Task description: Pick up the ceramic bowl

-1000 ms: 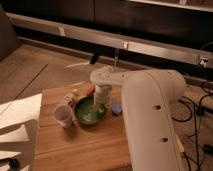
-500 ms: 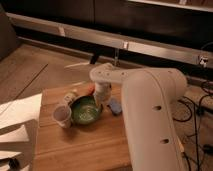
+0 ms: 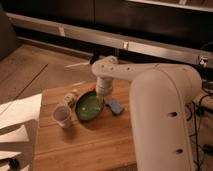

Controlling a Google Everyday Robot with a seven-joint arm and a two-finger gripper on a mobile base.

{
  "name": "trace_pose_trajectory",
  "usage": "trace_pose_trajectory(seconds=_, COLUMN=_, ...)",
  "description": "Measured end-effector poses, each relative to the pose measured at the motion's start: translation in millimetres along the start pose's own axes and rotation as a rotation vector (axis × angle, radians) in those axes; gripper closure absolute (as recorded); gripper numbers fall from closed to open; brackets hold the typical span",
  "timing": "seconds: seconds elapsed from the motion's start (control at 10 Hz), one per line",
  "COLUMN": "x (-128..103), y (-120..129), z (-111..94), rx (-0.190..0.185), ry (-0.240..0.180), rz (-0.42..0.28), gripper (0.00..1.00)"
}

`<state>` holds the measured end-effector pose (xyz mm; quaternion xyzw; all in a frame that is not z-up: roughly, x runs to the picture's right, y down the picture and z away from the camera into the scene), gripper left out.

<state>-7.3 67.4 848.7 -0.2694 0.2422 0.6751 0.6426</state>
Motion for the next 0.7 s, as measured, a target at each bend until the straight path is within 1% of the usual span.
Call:
trace_pose_trajectory(seconds=0.3, x=-10.5, y=8.0, z=-40.2, rx=0.001, ry=-0.080, rz=-0.035, gripper=0.98)
trace_pose_trajectory(seconds=0.6, x=-20.0, y=18.2, z=-86.9, rx=0.010, ry=-0.173, rz=-0.079, gripper=0.98)
trace_pose_trajectory(seconds=0.7, x=-21.5, y=19.8, z=-96.0, rx=0.011, ry=-0.191, rz=-0.085, gripper=0.98)
